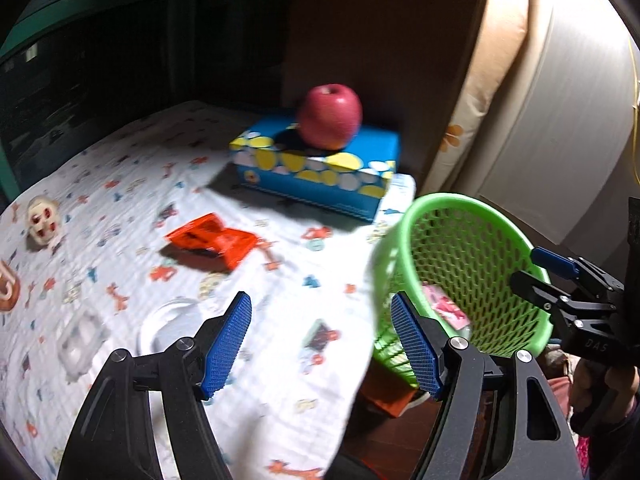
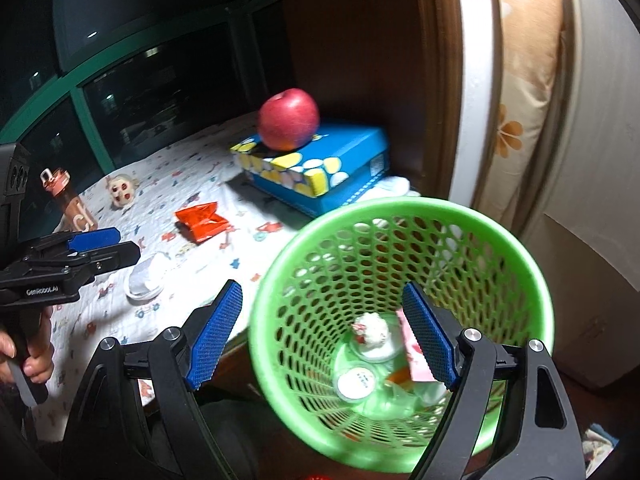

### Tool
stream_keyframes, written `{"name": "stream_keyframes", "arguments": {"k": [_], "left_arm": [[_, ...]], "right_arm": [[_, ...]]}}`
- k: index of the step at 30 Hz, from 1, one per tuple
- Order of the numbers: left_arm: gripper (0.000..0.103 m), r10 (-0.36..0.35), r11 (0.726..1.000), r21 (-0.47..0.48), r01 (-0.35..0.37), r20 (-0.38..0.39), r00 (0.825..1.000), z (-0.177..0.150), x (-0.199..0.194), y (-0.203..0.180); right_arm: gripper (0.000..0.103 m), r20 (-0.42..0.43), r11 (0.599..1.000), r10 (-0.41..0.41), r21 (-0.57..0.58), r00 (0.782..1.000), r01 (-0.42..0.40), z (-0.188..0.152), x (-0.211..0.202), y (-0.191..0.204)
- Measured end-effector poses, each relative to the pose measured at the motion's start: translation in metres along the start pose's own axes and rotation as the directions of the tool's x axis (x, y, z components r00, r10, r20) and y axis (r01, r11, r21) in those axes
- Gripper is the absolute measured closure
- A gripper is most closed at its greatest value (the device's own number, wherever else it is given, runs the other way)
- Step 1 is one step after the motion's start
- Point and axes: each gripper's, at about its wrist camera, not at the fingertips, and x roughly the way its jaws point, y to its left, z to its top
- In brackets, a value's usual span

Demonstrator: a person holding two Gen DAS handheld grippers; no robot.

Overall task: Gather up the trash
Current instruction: 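Move both tools back over the bed toward the white foam block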

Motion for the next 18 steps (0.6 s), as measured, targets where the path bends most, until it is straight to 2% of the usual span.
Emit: {"name": "stream_keyframes", "arguments": {"k": [10,18], "left_arm": [[0.033,0.133,0.983,-0.129,-0.133,-0.005,0.991,-0.018,-0.021,0.095],[0.033,0.241,0.955,-0.173,-0.242,-0.027,0.970,-0.032,-0.037,0.159]], "right_arm": [[0.021,-0.040,0.994,0.084,-0.071,0.996,-0.086,0.008,0.027,0.062],[0.021,-0.094,0.976,0.162,-0.130,0.982,-0.173,0.010,0.059,0.126]]}}
